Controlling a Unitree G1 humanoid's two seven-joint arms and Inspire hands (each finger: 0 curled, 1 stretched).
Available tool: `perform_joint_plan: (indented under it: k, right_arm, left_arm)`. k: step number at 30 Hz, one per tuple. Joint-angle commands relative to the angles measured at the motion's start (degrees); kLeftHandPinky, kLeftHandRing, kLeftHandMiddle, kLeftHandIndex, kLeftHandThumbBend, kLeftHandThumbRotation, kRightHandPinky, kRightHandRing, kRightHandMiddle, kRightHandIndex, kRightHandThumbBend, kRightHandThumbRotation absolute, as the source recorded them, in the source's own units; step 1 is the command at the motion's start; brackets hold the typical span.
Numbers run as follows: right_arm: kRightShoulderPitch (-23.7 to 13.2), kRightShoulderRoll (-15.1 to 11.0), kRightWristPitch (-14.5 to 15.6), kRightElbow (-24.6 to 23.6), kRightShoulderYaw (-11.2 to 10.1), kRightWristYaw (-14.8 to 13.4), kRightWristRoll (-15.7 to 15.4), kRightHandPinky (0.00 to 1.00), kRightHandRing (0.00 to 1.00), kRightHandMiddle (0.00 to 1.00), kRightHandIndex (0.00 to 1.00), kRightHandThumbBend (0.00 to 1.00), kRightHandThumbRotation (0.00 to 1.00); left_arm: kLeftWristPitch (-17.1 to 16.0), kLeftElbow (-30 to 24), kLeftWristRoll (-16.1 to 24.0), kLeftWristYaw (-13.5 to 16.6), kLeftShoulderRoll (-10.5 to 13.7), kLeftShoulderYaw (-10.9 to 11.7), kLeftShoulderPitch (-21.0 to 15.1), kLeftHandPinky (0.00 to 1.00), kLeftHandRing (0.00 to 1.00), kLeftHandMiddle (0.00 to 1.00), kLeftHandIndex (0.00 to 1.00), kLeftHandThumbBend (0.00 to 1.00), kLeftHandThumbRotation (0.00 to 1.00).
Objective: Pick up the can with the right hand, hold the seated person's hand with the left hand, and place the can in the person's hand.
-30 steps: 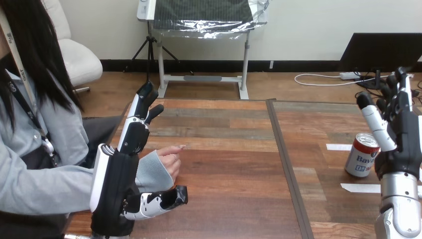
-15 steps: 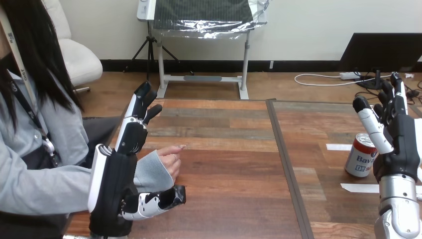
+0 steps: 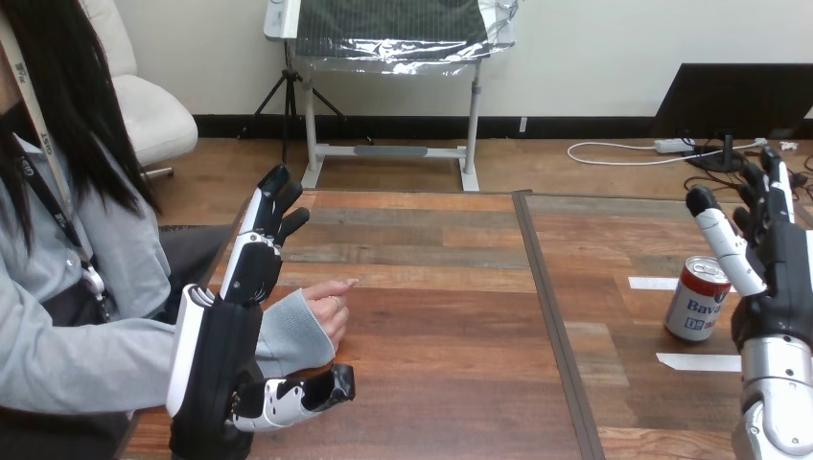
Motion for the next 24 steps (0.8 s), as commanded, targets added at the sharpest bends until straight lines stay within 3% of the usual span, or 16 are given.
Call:
perform_joint_plan:
  k: [1,9,24]
  right_arm:
    - [-4.8,-2.1,0.7,0.5,0.4,-0.5,-0.8,0.99,1.00,0.97,1.00,1.00,0.62]
    - [-4.8,-2.4,1.9,1.0,0.3,-0.5,-1.0,1.00,1.00,0.98,1.00,1.00,0.59]
    - [-4.5,-3.2,4.5,2.1,1.2,-2.9,-3.1,1.00,0.99,0.97,1.00,1.00,0.60]
  left_arm:
    - [-1.3,-0.6,-0.2,0.0,0.5,0.9,-1.7,0.92,0.95,0.98,0.96,1.00,0.73]
    - [-2.2,-0.5,1.5,0.1,0.4,2.4,-1.8,0.94,0.94,0.98,0.97,1.00,0.76]
    - [-2.6,0.2,0.1,-0.3,0.5,1.7,-2.0,0.93,0.94,0.97,0.97,1.00,0.75]
